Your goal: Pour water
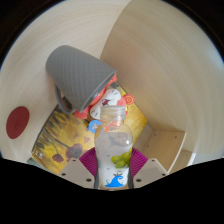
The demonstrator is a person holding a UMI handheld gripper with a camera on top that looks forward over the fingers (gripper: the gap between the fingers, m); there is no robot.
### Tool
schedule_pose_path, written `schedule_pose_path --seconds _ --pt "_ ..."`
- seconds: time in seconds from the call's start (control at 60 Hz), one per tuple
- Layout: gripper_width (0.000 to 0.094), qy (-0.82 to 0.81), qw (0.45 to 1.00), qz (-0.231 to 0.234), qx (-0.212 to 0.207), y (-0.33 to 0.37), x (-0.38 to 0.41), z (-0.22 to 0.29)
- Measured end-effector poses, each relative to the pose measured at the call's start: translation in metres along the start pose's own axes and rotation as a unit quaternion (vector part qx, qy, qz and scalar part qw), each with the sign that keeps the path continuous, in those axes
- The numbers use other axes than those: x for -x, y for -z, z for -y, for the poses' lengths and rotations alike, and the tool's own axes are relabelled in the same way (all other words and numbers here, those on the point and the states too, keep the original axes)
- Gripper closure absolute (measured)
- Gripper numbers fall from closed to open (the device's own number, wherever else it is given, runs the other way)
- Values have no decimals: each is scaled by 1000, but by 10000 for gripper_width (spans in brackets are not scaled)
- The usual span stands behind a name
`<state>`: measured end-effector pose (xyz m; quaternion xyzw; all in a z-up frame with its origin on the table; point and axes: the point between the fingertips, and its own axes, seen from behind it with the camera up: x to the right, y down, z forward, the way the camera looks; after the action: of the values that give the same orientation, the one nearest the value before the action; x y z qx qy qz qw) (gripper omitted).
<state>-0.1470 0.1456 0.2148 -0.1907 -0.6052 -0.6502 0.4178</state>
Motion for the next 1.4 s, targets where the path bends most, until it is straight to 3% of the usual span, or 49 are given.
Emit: schedule_pose_path --seconds 0.1,0.2,0.383,0.517,0.633,0.833,1.067,1.2,1.4 --pt "546 -134 990 -7 33 2 -13 -20" --pt "546 -343 936 9 79 5 -13 -51" --pt "544 -669 724 20 166 20 12 -102" --pt "540 -809 563 49 162 27 43 -94" --pt "542 -854 486 73 170 33 79 -68" --pt "541 -880 429 111 172 41 136 -21" --pt "530 -884 420 128 161 48 161 12" --pt "527 -888 417 115 155 51 159 10" --pt "414 -890 407 124 162 53 161 10"
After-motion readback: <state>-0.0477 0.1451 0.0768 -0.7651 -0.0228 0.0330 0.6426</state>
